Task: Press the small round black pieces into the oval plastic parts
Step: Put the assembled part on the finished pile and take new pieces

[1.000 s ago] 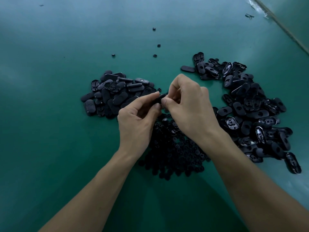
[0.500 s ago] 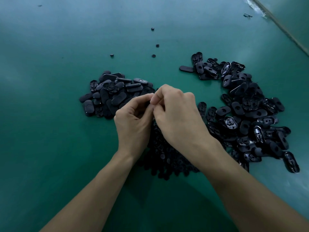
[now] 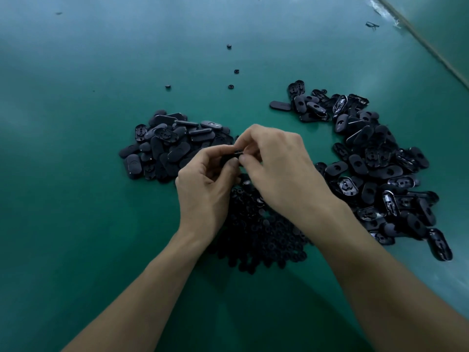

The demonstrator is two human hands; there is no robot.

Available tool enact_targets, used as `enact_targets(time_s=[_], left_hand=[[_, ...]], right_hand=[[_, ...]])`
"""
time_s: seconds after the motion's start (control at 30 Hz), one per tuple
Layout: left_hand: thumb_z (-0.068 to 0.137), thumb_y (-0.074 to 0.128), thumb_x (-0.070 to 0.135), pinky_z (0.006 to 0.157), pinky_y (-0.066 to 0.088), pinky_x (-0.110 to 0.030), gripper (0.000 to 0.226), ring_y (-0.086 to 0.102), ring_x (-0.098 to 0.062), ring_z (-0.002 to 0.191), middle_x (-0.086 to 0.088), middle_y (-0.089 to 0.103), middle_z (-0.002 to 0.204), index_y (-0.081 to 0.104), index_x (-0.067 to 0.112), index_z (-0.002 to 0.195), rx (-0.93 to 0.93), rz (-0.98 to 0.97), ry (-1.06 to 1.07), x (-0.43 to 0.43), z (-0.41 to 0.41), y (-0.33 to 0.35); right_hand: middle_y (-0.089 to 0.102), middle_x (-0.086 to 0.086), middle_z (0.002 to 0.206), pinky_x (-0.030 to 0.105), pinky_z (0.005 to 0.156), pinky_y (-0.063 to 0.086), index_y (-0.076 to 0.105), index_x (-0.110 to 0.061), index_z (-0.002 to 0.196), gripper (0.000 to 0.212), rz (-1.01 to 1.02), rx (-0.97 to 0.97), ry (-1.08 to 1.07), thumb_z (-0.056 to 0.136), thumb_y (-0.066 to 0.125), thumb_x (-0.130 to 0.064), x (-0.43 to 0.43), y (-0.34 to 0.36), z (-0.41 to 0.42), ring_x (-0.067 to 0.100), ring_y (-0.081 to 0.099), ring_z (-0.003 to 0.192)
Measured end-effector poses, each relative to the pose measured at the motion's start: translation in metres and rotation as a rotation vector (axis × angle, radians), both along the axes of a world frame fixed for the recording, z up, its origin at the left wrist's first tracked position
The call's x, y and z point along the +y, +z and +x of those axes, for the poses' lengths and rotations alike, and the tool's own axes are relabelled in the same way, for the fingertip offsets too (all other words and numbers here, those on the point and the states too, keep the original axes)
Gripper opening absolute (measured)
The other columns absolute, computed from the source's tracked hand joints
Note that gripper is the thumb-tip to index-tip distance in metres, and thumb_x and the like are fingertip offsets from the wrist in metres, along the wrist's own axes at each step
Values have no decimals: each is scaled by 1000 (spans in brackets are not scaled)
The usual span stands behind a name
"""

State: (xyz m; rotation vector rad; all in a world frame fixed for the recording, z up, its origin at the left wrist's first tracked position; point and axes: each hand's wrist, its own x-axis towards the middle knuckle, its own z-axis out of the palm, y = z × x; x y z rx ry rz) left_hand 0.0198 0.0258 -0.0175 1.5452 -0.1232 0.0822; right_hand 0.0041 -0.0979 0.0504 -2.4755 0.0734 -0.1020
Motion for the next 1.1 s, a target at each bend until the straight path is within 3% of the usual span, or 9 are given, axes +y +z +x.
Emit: enact_targets(time_s=[0.1,0.23,0.73,1.1], left_hand=[[93,68,1,70,56,-22,19,70,-12,73,0,77,87,70,17,103,17,-43,-11,0,1,0],[92,69,0,69,54,-19,22,69,-9,70,2,76,82,68,20,103,45,-104,-15,0,2,0],[88,74,-1,74,58,-22,23,74,-12,79,2,78,84,72,19,99,56,-153,-6,0,3,-1],[86,75,2,69,58,-22,18,73,-14,71,-2,77,81,73,16,98,49,-168,-14,1,3,-2]], right_hand=[[70,-5,102,29,91,53,72,-26,112,22,57,25,35,93,65,-16,-11,-5,6,9,65,94],[73,-13,86,15,82,54,77,-23,102,16,209,17,60,89,73,-14,-23,-12,11,-4,67,81],[72,-13,73,11,64,52,72,-24,87,12,307,-28,24,85,73,-13,-23,-18,9,-5,67,67],[75,-8,73,23,70,56,76,-22,84,10,428,-17,-15,83,74,-12,-23,-22,10,2,71,69]])
